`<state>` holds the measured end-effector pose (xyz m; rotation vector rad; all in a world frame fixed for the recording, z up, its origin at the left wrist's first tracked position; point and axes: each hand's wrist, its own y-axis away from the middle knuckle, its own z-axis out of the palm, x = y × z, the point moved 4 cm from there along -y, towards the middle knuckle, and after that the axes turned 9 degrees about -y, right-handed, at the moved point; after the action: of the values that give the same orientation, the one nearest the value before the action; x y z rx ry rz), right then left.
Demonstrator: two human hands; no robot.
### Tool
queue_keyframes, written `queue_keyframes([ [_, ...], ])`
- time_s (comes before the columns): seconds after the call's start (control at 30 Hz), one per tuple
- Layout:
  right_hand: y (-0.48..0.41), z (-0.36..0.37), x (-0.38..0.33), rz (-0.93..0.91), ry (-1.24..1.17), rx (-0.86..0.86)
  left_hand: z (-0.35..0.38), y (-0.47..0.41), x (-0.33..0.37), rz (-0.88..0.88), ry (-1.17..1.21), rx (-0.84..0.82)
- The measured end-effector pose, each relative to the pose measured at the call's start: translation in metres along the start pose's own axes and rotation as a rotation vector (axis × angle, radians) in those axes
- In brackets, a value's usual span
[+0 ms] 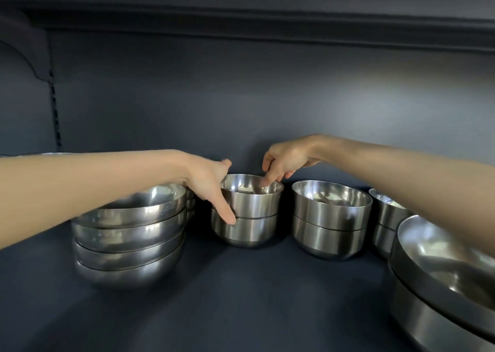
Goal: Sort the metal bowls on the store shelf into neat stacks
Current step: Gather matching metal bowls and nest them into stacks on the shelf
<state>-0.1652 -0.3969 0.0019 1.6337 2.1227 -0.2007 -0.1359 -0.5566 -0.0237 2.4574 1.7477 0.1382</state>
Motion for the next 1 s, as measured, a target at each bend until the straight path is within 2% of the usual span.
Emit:
queue_keyframes([
  [0.17, -0.012, 0.001, 0.006, -0.020, -0.015, 0.007, 0.002, -0.007, 0.000, 0.008, -0.040, -0.003],
  [0.53, -0.020, 0.016, 0.020, 0.041, 0.104, -0.074, 0.006, -0.008, 0.005, 0.027, 0.072, -0.036],
  [0.73, -0.024, 0.016, 0.022, 0.015, 0.105, -0.032, 0.003, -0.007, 0.007, 0.055, 0.007, 0.012],
  [1.0, -0.011, 0.000, 0.016, -0.005, -0.070, 0.032, -0.017, 0.003, 0.001, 0.056, -0.013, 0.117],
])
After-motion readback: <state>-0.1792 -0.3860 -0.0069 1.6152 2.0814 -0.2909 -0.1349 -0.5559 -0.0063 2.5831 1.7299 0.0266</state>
